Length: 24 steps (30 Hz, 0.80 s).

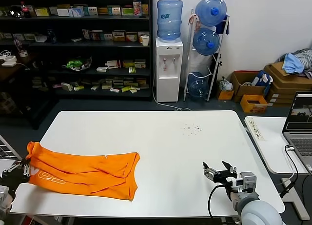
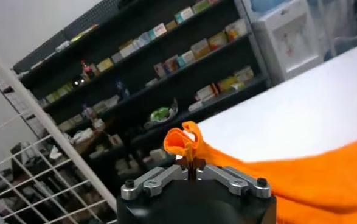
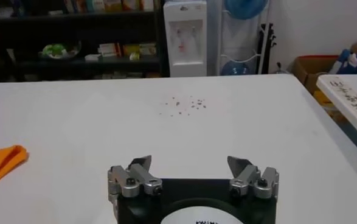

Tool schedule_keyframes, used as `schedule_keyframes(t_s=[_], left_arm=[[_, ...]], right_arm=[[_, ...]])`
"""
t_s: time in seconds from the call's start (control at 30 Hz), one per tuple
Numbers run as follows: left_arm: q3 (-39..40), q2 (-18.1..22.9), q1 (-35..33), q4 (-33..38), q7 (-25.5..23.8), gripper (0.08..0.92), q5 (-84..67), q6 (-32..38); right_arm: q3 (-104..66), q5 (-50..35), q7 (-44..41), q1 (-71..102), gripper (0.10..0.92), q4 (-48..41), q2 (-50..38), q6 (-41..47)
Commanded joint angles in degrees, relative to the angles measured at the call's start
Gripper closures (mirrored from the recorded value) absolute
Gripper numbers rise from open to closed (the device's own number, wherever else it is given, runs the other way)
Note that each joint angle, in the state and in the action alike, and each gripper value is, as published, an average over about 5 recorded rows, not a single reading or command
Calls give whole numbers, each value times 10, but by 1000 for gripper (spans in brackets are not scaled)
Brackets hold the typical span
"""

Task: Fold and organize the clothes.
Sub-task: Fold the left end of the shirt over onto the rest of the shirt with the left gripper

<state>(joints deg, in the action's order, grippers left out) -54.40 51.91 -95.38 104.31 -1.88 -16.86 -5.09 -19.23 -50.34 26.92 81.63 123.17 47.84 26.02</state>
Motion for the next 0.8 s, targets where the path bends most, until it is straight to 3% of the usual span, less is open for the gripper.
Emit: schedule_keyframes(t_s=[0.03,0.17,0.3,0.8], left_arm=[[123,43,-27,174,49,872,-229,-57],[202,82,-4,227,93,872,-322,-92],[254,107,31,224,129,872,-357,-97],[322,176,93,170,140,872,-288,-94]], right_arm=[[4,2,1,-4,203,0,1,0],[0,2,1,2,203,0,1,0],[2,4,3,4,203,1,4,1],[14,5,12,4,203,3,17,7]])
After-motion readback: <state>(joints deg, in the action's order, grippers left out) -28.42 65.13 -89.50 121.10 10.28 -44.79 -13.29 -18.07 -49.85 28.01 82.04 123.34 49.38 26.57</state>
